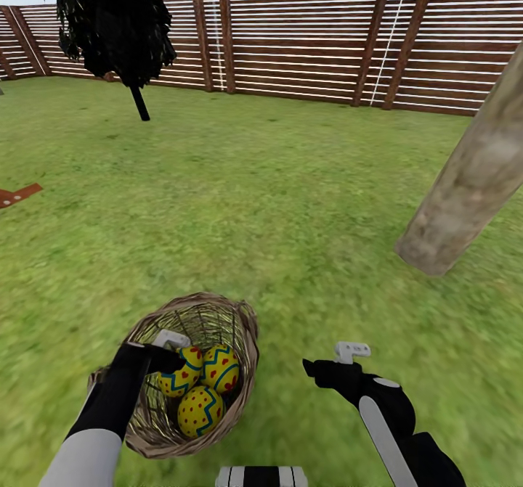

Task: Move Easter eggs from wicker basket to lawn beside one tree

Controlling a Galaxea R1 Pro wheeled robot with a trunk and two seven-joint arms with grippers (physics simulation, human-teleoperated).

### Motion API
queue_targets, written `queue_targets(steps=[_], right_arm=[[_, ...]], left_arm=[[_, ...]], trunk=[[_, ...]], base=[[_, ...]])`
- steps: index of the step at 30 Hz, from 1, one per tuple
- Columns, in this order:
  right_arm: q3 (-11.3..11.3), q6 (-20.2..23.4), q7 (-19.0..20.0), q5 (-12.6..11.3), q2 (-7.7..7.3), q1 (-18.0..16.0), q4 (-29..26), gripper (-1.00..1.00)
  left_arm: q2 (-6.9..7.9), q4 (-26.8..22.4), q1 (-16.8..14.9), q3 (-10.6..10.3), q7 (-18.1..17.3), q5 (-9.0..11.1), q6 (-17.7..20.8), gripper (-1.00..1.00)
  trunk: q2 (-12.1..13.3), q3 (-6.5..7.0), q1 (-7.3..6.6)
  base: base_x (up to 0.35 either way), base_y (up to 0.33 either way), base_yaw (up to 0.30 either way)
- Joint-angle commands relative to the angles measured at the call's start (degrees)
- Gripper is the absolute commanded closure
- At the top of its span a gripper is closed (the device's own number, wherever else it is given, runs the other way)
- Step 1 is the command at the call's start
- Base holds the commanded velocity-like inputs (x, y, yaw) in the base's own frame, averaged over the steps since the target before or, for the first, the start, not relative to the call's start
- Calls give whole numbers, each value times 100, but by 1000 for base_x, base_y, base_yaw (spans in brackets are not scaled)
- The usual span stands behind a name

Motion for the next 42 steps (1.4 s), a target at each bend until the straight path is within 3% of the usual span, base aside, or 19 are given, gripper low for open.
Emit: queue_targets(steps=[1, 7, 15, 23, 30, 42], right_arm=[[12, 11, -60, -56, -5, -5, -6, -100], [12, 6, -60, -35, -5, -3, -4, -100], [12, 1, -60, -32, -5, -1, -5, -100], [12, -3, -52, -32, -5, -3, -8, -100], [12, -3, -51, -32, -1, -4, -6, -100], [12, -7, -51, -32, -4, -2, -4, -100]], left_arm=[[-7, -11, -4, 11, -59, -60, 5, -100], [-7, -22, -5, -25, -59, -51, 5, -100], [-7, -102, -5, -30, -59, -50, 7, -100], [-83, -190, 3, -38, -59, -50, 7, -100], [-94, -331, 8, -38, -59, -50, 15, -100], [-95, -360, 5, -39, -61, -50, 8, -100]], trunk=[[-2, -5, -1], [-2, -5, -1], [-13, -182, 20], [-13, -182, 20], [-18, -271, 30], [-18, -271, 30]], base=[[0, 0, 0], [0, 0, 0], [0, 0, 0], [0, 0, 0], [0, 0, 0], [0, 0, 0]])
